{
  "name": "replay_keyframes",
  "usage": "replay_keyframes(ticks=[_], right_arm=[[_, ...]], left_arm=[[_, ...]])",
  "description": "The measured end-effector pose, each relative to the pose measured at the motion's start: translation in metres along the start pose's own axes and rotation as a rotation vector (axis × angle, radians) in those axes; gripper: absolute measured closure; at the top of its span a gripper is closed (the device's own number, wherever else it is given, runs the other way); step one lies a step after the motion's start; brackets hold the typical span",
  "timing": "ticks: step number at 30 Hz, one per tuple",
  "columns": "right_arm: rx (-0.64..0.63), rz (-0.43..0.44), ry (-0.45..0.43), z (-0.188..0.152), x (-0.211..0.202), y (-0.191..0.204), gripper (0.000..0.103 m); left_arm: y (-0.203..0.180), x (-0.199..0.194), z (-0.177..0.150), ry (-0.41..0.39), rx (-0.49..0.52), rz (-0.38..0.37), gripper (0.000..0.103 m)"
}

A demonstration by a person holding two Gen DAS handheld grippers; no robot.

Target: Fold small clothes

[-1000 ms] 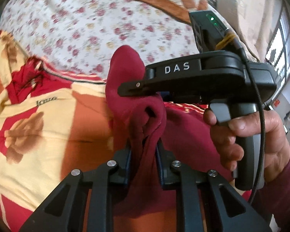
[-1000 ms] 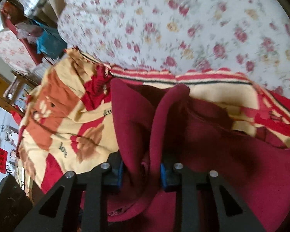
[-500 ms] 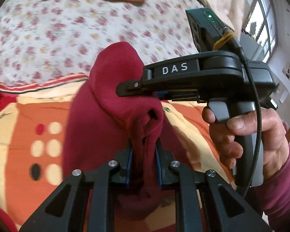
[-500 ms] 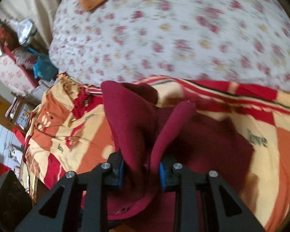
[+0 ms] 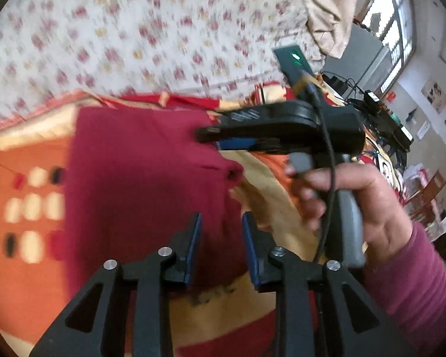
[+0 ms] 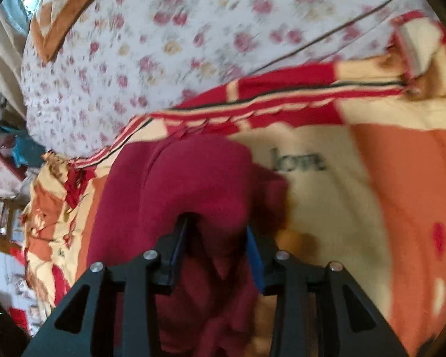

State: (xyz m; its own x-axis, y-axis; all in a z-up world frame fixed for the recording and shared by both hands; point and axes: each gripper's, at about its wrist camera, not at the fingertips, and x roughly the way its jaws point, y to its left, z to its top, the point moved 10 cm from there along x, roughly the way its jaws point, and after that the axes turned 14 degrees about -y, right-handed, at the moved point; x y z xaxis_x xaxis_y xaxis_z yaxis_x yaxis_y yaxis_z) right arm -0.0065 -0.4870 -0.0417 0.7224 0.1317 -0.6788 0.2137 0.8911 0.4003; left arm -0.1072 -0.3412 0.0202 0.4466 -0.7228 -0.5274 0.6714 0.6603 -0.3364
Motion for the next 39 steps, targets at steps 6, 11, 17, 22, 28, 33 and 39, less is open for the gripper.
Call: replay_keyframes(ticks=[6,11,17,22,28,33,39], right_arm=[[-0.107,0.150,-0.087,0.002,-0.063,0.054,0.065],[-0.300,0.116,-0.004,-0.048,-0.050,0.084,0.065],[-0.412,-0.035,0.003,-0.077,-0.045,0.046,0.076],[-0.277,0.002,-0.045,-0.053,-0.069,0.042,0.051],[-0.144,-0.016,-0.023,-0.032,-0.028,0.030,0.040],[-0.220,-0.026,0.005,-0.042,-0.005,0.037,0.069],[-0.410,-0.113,-0.044,-0.039,-0.017,0.046,0.080]], left_arm=[[0.059,-0.035,0.013,-0.058,0.051,0.202,0.095],[0.098,-0.026,-0.004,-0.024,-0.019,0.282,0.095],[0.108,-0.003,-0.024,0.006,0.007,0.319,0.095],[0.107,-0.001,-0.023,-0.017,0.026,0.326,0.093],[0.110,0.002,-0.022,-0.025,0.027,0.325,0.092],[0.111,0.003,-0.022,-0.028,0.029,0.322,0.091],[0.108,0.005,-0.021,-0.033,0.025,0.311,0.089]])
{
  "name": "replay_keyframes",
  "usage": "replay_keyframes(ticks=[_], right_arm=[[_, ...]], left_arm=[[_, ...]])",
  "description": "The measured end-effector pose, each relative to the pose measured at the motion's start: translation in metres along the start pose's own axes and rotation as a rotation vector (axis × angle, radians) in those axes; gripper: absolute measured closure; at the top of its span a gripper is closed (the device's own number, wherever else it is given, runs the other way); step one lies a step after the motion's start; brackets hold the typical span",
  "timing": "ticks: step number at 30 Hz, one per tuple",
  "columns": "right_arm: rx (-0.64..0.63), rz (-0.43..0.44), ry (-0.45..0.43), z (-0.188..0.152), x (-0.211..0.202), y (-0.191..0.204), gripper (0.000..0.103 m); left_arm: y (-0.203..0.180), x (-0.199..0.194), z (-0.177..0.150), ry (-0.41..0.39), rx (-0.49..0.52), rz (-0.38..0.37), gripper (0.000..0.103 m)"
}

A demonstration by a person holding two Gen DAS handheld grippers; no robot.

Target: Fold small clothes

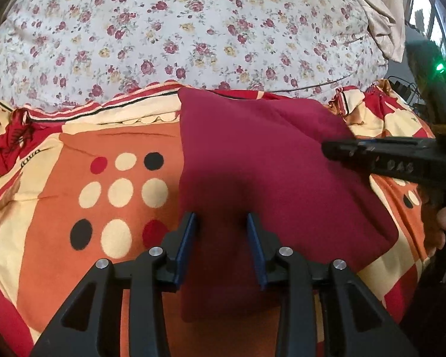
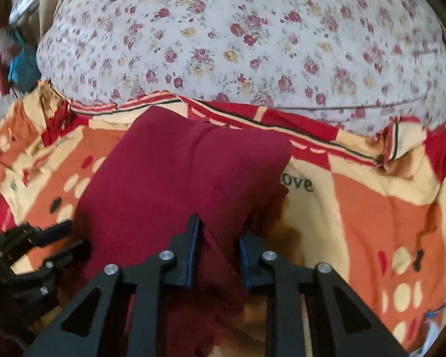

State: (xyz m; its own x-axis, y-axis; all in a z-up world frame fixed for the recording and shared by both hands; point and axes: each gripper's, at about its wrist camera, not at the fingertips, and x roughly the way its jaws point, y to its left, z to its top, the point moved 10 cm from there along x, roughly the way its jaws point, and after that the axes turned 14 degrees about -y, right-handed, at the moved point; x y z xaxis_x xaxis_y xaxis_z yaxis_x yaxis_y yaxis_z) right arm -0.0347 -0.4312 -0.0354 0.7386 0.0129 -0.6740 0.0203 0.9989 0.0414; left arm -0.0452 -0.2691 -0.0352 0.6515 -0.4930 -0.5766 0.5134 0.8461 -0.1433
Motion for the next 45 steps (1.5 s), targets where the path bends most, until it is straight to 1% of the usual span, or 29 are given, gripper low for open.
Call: replay_keyframes(ticks=[2,3,5,6,7,8,10,12,14,16,18,21,23,24,25,27,30,33,35,37,38,40,42,43,44,45], right_arm=[[0.022,-0.005,0.019,-0.010,0.007,-0.005,0.080],[0.048,0.005,0.008,-0.012,0.006,-0.007,0.080],[0.104,0.021,0.001,-0.010,0.000,-0.009,0.077],[0.142,0.027,-0.002,-0.009,-0.005,-0.011,0.072],[0.165,0.027,-0.007,-0.007,-0.010,-0.013,0.070],[0.176,0.027,-0.016,-0.006,-0.017,-0.013,0.069],[0.158,0.031,-0.050,-0.002,-0.033,-0.008,0.069],[0.139,0.059,-0.074,0.000,-0.046,0.003,0.068],[0.141,0.082,-0.071,-0.003,-0.050,0.011,0.064],[0.113,0.076,-0.065,-0.010,-0.047,0.017,0.060],[0.092,0.044,-0.048,-0.019,-0.043,0.016,0.060],[0.116,0.023,-0.012,-0.034,-0.035,0.010,0.060],[0.089,0.014,-0.021,-0.038,-0.035,0.009,0.061],[0.051,0.001,-0.024,-0.039,-0.036,0.009,0.066],[0.022,-0.012,-0.024,-0.040,-0.038,0.010,0.075],[0.019,-0.008,-0.022,-0.041,-0.042,0.010,0.079],[0.057,-0.002,-0.014,-0.045,-0.040,0.005,0.080],[0.103,0.014,-0.016,-0.046,-0.041,0.002,0.078],[0.155,0.035,-0.005,-0.047,-0.045,-0.001,0.070],[0.252,0.071,0.006,-0.048,-0.049,-0.007,0.054],[0.296,0.090,0.006,-0.048,-0.051,-0.010,0.050],[0.366,0.115,-0.017,-0.046,-0.052,-0.017,0.034],[0.403,0.106,-0.031,-0.043,-0.049,-0.027,0.030],[0.417,0.106,-0.035,-0.042,-0.045,-0.030,0.029],[0.440,0.120,-0.037,-0.041,-0.039,-0.032,0.029],[0.457,0.133,-0.035,-0.039,-0.035,-0.033,0.027]], left_arm=[[-0.001,0.000,-0.001,-0.002,0.013,0.001,0.089],[-0.001,-0.001,-0.001,-0.001,0.016,0.003,0.089],[0.000,-0.001,-0.003,0.000,0.013,0.006,0.089],[0.001,-0.001,-0.003,0.001,0.010,0.008,0.089],[0.001,-0.001,-0.003,0.002,0.007,0.008,0.089],[0.002,-0.001,-0.003,0.002,0.005,0.009,0.089],[0.002,0.000,-0.003,0.003,0.003,0.012,0.089],[0.002,0.000,-0.003,0.002,0.004,0.014,0.089],[0.002,0.000,-0.003,-0.001,0.010,0.020,0.089],[0.002,-0.001,-0.003,-0.002,0.011,0.023,0.089],[0.002,-0.001,-0.003,-0.003,0.011,0.024,0.089],[0.002,-0.001,-0.004,-0.003,0.015,0.025,0.089],[0.002,-0.001,-0.004,-0.004,0.018,0.028,0.089],[0.002,-0.001,-0.004,-0.005,0.019,0.028,0.089],[0.002,-0.002,-0.005,-0.004,0.018,0.026,0.089],[0.003,-0.002,-0.005,-0.002,0.011,0.021,0.089],[0.003,-0.003,-0.006,0.000,-0.014,0.005,0.089],[0.004,-0.004,-0.005,0.004,-0.046,-0.012,0.089],[0.005,-0.005,-0.003,0.005,-0.082,-0.033,0.089],[0.007,-0.006,0.000,0.007,-0.129,-0.057,0.089],[0.008,-0.006,0.001,0.007,-0.146,-0.067,0.089],[0.009,-0.007,0.003,0.011,-0.195,-0.096,0.089],[0.010,-0.007,0.004,0.017,-0.233,-0.121,0.082],[0.009,-0.006,0.006,0.025,-0.269,-0.152,0.077],[0.009,-0.005,0.007,0.030,-0.294,-0.167,0.073],[0.010,-0.003,0.009,0.035,-0.330,-0.182,0.072]])
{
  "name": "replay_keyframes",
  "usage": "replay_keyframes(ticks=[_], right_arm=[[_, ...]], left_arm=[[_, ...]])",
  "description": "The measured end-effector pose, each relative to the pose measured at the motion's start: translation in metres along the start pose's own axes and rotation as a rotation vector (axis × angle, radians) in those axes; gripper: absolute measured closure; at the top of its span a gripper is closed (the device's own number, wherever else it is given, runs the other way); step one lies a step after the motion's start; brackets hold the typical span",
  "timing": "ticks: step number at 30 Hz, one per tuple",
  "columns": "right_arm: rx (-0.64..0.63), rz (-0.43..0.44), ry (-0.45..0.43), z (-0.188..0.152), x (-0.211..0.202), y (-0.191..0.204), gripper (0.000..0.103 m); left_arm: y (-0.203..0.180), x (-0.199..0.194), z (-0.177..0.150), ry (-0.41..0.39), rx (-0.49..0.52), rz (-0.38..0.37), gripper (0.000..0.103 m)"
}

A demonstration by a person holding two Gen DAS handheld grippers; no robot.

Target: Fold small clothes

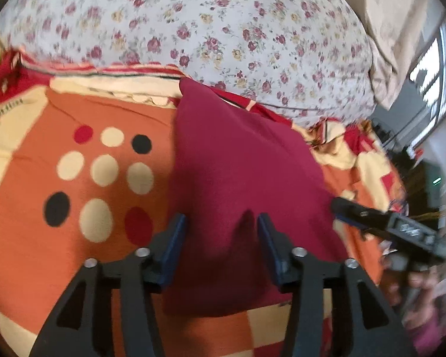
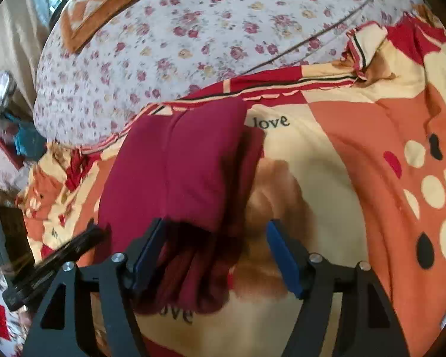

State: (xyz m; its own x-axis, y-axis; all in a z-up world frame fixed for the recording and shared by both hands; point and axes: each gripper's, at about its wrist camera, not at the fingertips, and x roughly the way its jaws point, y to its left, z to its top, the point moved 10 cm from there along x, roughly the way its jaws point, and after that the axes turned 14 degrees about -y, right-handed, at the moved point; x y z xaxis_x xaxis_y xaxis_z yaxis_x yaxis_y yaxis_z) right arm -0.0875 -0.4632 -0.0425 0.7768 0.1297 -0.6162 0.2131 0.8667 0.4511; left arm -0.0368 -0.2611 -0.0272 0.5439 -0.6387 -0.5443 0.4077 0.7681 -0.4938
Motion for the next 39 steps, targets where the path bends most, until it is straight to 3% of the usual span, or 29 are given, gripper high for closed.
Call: replay_keyframes(ticks=[4,8,12,14,16,18,20,23,28,32,35,39], right_arm=[[0.079,0.057,0.037,0.004,0.032,-0.004,0.025],[0.108,0.118,0.051,0.003,0.055,0.001,0.024],[0.090,0.141,0.027,0.009,0.072,0.007,0.019],[0.074,0.144,0.021,0.010,0.076,0.009,0.019],[0.057,0.150,0.016,0.011,0.076,0.011,0.020],[0.020,0.147,0.014,0.011,0.074,0.015,0.032],[-0.023,0.133,0.002,0.013,0.068,0.023,0.039],[-0.051,0.143,-0.005,0.015,0.053,0.037,0.047],[-0.083,0.229,0.038,0.001,0.023,0.077,0.049],[-0.116,0.280,0.132,-0.038,0.021,0.103,0.049],[-0.179,0.208,0.142,-0.062,0.030,0.101,0.039],[-0.200,0.149,0.127,-0.065,0.021,0.093,0.035]], left_arm=[[-0.003,0.009,0.008,0.010,-0.020,-0.018,0.057],[0.003,0.023,0.015,0.019,-0.022,-0.010,0.055],[0.016,0.053,0.005,0.125,-0.078,0.012,0.048],[0.015,0.061,0.001,0.125,-0.118,-0.008,0.043],[0.011,0.061,0.002,0.105,-0.096,-0.006,0.043],[0.009,0.059,0.001,0.098,-0.067,0.000,0.050],[0.009,0.052,0.003,0.094,-0.067,-0.002,0.067],[0.005,0.031,0.008,0.082,-0.082,-0.016,0.075],[0.006,-0.026,0.004,0.062,-0.053,0.011,0.075],[0.030,-0.064,-0.019,0.061,-0.062,0.098,0.075],[0.045,-0.067,-0.042,0.084,-0.069,0.135,0.071],[0.049,-0.071,-0.047,0.040,-0.038,0.173,0.064]])
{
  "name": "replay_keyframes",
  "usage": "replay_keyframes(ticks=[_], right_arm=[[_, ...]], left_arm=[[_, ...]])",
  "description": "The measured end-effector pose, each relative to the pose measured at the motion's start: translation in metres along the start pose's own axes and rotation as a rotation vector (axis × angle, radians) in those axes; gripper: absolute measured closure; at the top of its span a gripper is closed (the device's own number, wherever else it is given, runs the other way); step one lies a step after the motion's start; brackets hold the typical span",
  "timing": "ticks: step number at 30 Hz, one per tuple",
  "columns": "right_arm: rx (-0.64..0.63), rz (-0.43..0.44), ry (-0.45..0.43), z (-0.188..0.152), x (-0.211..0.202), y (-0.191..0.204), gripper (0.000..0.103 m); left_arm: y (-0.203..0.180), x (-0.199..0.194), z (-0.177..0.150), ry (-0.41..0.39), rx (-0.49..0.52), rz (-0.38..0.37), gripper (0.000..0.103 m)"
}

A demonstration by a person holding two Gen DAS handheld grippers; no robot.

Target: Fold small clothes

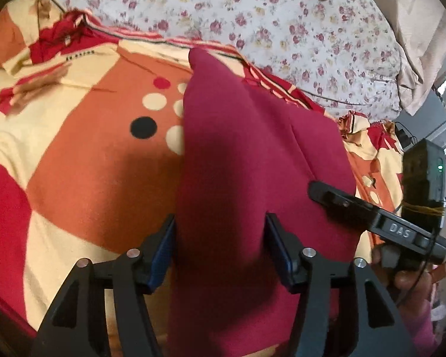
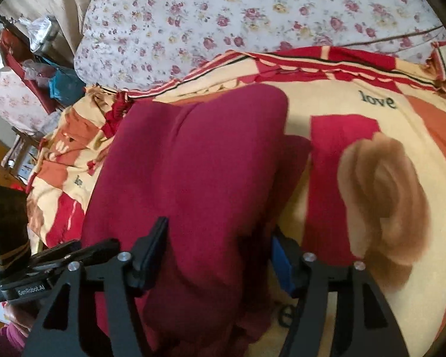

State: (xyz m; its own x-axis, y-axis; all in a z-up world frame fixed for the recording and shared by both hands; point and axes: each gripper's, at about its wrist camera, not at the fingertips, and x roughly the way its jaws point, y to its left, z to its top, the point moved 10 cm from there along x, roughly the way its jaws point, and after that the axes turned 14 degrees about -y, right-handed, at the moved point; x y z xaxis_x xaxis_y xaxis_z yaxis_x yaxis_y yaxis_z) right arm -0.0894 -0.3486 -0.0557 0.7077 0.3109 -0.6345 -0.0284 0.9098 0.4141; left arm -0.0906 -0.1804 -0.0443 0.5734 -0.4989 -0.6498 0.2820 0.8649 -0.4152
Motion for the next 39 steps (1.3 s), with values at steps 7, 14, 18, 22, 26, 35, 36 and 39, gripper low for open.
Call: replay_keyframes(ticks=[7,14,18,22,26,35,36,39], right_arm=[[-0.099,-0.045,-0.105,0.006,-0.071,0.016,0.035],[-0.172,-0.105,-0.039,-0.036,-0.068,0.030,0.035],[-0.092,-0.155,-0.001,-0.057,-0.059,-0.004,0.035],[-0.081,-0.150,-0.016,-0.055,-0.070,-0.006,0.035],[-0.143,-0.180,-0.040,-0.051,-0.084,0.005,0.035],[-0.192,-0.202,-0.122,-0.031,-0.106,0.033,0.035],[-0.194,-0.203,-0.131,-0.029,-0.107,0.036,0.034],[-0.194,-0.211,-0.159,-0.023,-0.112,0.043,0.030]], left_arm=[[-0.002,-0.024,0.013,-0.136,0.130,0.120,0.063],[0.002,-0.035,0.013,-0.181,0.102,0.169,0.063],[-0.006,-0.047,0.013,-0.211,0.156,0.187,0.063],[-0.008,-0.055,0.012,-0.222,0.175,0.208,0.063],[-0.011,-0.061,0.011,-0.242,0.175,0.217,0.063],[-0.029,-0.083,0.014,-0.307,0.248,0.253,0.063],[-0.030,-0.085,0.015,-0.314,0.252,0.256,0.063],[-0.034,-0.093,0.017,-0.334,0.258,0.262,0.063]])
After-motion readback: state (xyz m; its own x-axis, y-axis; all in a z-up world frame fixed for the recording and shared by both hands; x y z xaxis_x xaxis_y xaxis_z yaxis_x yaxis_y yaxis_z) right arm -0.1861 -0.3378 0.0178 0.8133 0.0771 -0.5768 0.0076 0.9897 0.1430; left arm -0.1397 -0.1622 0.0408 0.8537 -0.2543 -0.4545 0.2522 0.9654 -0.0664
